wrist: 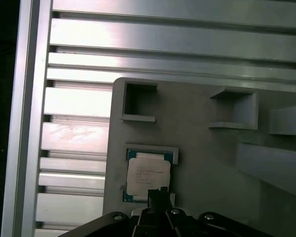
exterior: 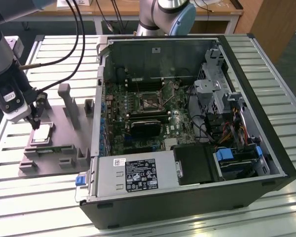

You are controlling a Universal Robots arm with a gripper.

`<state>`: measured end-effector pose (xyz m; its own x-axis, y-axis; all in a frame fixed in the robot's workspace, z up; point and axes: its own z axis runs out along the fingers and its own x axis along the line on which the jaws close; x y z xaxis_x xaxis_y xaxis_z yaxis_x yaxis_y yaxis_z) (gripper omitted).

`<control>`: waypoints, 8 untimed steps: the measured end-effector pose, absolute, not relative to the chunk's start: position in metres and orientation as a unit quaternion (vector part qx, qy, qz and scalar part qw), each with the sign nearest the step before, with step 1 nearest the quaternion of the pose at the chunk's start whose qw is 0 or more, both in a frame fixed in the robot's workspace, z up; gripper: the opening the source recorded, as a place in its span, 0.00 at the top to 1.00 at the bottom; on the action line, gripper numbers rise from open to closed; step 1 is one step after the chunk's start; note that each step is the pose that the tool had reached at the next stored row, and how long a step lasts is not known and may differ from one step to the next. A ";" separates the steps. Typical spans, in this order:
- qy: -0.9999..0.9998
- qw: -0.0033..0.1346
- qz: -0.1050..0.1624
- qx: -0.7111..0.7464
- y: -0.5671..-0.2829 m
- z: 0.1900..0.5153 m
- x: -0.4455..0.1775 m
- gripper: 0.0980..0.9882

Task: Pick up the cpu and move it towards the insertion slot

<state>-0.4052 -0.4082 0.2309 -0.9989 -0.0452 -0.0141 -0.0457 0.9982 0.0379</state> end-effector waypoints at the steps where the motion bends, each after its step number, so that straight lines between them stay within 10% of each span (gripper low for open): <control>1: 1.000 0.007 0.019 -0.023 -0.408 0.229 -0.405 1.00; 8: 0.999 0.008 0.019 -0.027 -0.408 0.216 -0.406 1.00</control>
<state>-0.4059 -0.4082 0.2164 -0.9984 -0.0538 -0.0163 -0.0544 0.9978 0.0378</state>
